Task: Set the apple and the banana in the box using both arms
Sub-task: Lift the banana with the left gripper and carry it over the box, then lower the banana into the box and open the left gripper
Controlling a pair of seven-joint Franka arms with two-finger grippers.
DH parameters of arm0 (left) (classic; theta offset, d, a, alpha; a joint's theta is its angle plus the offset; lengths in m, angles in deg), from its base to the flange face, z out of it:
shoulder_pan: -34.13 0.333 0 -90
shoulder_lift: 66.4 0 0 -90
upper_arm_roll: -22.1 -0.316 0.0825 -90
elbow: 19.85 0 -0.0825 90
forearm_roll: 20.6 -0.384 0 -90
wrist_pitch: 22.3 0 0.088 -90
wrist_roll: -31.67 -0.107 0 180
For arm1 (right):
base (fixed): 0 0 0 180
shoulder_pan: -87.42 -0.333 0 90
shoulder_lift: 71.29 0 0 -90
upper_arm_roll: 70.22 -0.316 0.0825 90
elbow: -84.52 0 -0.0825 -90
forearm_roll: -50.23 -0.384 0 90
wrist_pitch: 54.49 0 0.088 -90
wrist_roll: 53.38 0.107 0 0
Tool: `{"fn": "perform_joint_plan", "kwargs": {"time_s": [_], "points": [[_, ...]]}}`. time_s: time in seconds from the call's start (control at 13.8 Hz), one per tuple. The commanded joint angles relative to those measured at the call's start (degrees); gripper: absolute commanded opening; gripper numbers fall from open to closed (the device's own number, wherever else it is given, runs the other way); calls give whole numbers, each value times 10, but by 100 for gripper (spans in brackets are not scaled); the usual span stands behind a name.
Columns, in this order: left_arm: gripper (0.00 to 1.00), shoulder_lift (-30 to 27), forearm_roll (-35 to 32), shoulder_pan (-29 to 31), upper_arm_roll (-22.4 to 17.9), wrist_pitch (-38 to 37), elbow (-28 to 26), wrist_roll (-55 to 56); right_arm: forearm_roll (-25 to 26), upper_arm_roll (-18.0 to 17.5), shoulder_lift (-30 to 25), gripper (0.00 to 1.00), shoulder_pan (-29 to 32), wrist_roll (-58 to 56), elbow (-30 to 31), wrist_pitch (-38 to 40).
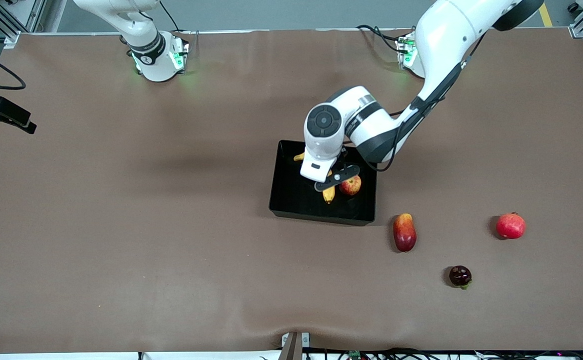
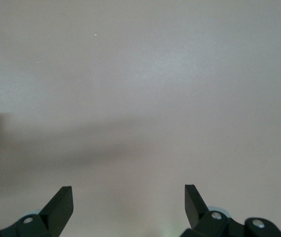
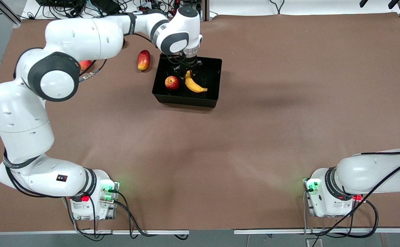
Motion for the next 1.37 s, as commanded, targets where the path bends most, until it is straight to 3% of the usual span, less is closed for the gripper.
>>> {"fn": "perform_joint_plan", "kwargs": {"time_s": [0.0,0.65,0.72,0.87,1.08,1.3], "points": [[0,23,-11,-17,-5,25,16,8,-5,0,-2,100,-1,0,-3,5],[0,101,-30,-23,-21,130,17,2,-5,0,-2,100,-2,0,-2,9],[16,107,-30,-24,-27,134,17,1,-5,0,-2,100,-2,0,-2,9],[100,104,-28,-41,-47,135,19,1,-5,-1,-1,100,-3,1,-2,10],[100,83,-31,-31,-50,115,45,-3,-5,-1,-2,100,-6,2,-2,10],[100,32,-30,-5,-46,16,94,-27,-5,0,-2,100,-5,0,-3,11]]}}
